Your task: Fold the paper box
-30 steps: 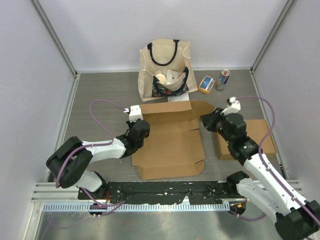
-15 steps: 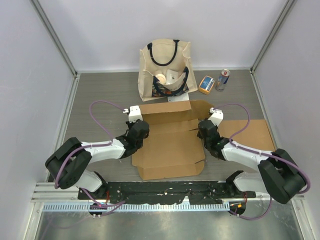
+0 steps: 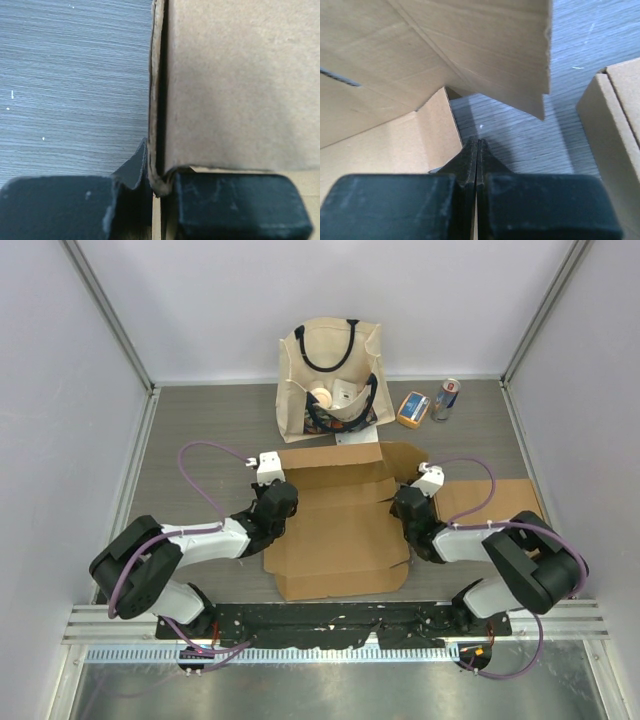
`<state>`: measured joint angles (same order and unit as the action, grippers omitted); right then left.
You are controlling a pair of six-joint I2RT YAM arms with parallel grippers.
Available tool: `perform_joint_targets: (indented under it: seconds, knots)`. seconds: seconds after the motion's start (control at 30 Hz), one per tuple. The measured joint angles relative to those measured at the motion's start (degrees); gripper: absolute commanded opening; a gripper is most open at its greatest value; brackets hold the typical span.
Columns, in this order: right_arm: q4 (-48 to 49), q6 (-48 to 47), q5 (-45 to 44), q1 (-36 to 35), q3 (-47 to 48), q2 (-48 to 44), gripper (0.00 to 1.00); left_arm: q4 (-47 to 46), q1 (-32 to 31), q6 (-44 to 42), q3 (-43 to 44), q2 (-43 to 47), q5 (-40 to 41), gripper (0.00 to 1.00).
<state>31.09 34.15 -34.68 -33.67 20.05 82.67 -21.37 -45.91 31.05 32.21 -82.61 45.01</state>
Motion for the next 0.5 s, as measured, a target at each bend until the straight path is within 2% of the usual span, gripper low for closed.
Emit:
perform_joint_targets:
  seconds: [0.1, 0.33, 0.5]
  knots:
    - [4.5, 0.1, 2.0, -0.4, -2.3, -1.7, 0.01, 0.0, 0.0, 0.0, 0.0, 0.0, 0.0, 0.00]
    - [6.7, 0.4, 5.4, -2.4, -3.3, -8.5, 0.01, 0.0, 0.0, 0.0, 0.0, 0.0, -0.1, 0.00]
    - [7.8, -0.5, 8.7, -2.7, -1.2, -3.3, 0.01, 0.0, 0.0, 0.0, 0.0, 0.0, -0.1, 0.00]
